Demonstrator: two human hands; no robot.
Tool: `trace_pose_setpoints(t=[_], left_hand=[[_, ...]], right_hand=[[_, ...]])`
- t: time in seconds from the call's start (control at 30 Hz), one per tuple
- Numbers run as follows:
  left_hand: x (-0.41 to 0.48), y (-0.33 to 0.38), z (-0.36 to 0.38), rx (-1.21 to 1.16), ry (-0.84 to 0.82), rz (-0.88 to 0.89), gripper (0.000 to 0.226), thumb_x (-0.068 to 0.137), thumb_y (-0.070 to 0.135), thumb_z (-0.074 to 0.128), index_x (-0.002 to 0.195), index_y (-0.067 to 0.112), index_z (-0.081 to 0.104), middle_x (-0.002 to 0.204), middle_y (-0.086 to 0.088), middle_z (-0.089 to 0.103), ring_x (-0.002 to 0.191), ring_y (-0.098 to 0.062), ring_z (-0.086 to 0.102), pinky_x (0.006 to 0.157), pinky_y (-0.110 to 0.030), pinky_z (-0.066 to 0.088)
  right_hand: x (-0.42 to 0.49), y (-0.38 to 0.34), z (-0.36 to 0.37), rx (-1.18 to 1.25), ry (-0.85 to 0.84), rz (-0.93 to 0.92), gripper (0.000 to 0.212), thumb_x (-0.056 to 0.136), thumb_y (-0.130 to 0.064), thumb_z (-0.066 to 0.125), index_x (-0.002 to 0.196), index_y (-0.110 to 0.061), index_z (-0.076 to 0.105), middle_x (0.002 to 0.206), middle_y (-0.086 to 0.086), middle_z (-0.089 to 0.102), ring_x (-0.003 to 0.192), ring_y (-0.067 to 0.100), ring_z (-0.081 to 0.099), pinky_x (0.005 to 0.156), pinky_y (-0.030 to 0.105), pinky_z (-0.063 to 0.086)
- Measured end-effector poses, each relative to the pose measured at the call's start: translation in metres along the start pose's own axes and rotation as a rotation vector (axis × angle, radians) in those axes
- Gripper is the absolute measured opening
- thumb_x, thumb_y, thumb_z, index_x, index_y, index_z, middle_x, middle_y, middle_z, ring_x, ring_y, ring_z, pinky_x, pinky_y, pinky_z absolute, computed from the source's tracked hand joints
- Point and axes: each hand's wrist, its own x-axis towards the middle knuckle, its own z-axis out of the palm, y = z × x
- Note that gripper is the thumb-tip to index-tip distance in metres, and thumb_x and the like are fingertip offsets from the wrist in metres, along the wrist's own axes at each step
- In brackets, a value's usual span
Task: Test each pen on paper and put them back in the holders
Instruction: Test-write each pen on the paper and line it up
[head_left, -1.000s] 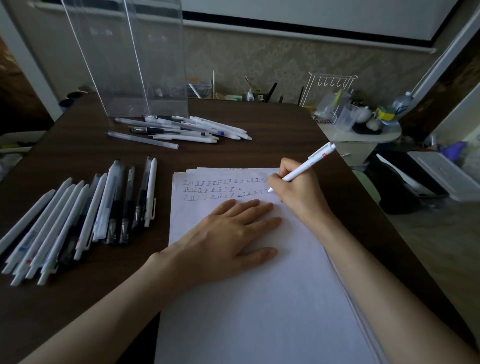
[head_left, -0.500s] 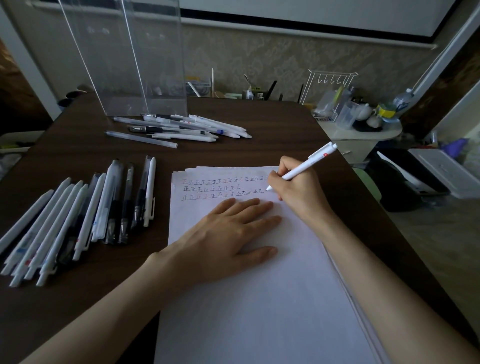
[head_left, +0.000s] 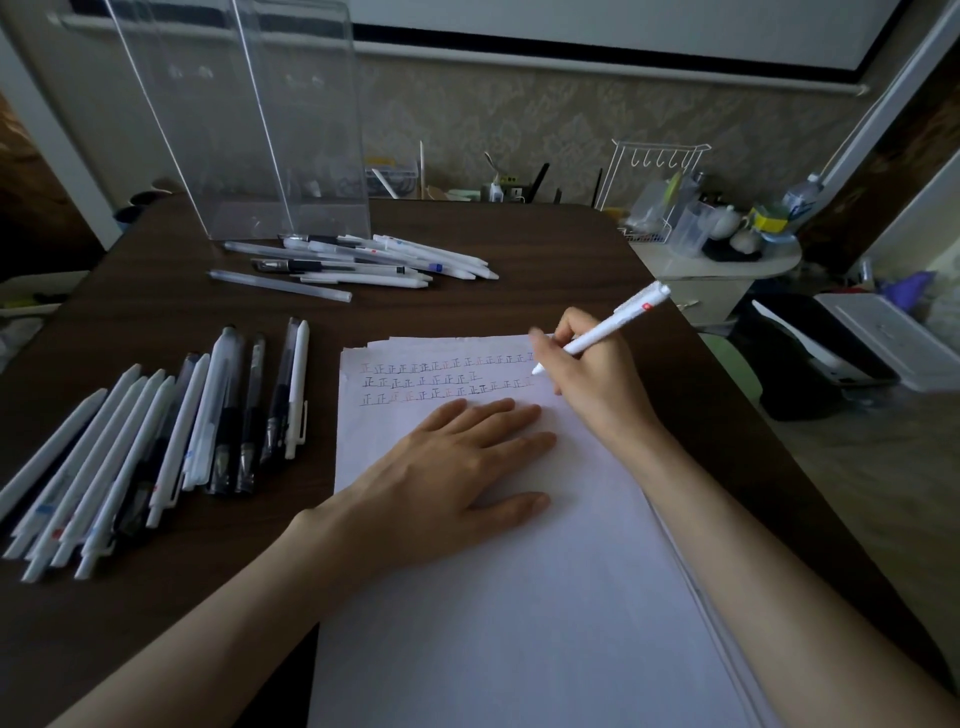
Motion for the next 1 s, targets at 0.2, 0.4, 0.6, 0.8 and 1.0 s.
trace_pose_setpoints(t=[0.2,0.4,0.6,0.8,1.0], left_hand=[[-0.002,0.003,-0.001,-0.282,0.205,-0.120,0.059,0.088,0.050,0.052,0.132,0.016,0.032,0.137,0.003,0.044,0.124,-0.005,0.037,0.099,-0.008,0.024],[0.000,-0.001,-0.001,-0.347,0.198,-0.103,0.060,0.082,0.043,0.064,0.134,0.031,0.036,0.128,0.003,0.053,0.114,-0.010,0.047,0.092,-0.020,0.036],[-0.002,-0.002,-0.002,-0.331,0.192,-0.095,0.050,0.083,0.037,0.061,0.129,0.024,0.048,0.117,0.004,0.054,0.104,-0.009,0.050,0.087,-0.022,0.040],[-0.013,-0.005,-0.016,-0.264,0.201,-0.263,0.061,0.085,0.039,0.063,0.138,0.022,0.037,0.131,0.002,0.047,0.120,-0.013,0.042,0.098,-0.023,0.032],[-0.062,-0.027,-0.031,0.124,0.180,-0.432,0.079,0.076,0.067,0.020,0.142,0.026,0.034,0.134,0.006,0.046,0.126,-0.017,0.040,0.105,-0.033,0.028]], right_hand=[[-0.004,-0.001,-0.005,0.031,-0.077,-0.075,0.012,0.088,-0.010,0.062,0.094,-0.021,0.059,0.076,-0.005,0.064,0.072,0.007,0.061,0.067,0.023,0.046],[-0.008,-0.007,-0.001,-0.132,-0.245,-0.174,0.043,0.088,0.006,0.049,0.119,-0.022,0.060,0.102,0.001,0.065,0.081,-0.011,0.054,0.068,0.004,0.038],[-0.008,-0.002,-0.002,-0.150,-0.275,-0.250,0.054,0.086,0.011,0.043,0.123,-0.025,0.056,0.111,-0.003,0.066,0.100,0.007,0.054,0.079,0.011,0.040],[-0.006,-0.002,-0.002,-0.141,-0.315,-0.228,0.064,0.090,0.009,0.040,0.138,-0.034,0.039,0.114,-0.009,0.061,0.098,0.000,0.051,0.079,0.008,0.038],[-0.008,0.000,0.005,-0.306,-0.347,-0.301,0.054,0.087,0.013,0.039,0.127,-0.017,0.056,0.113,-0.004,0.061,0.095,-0.008,0.047,0.085,0.002,0.033]])
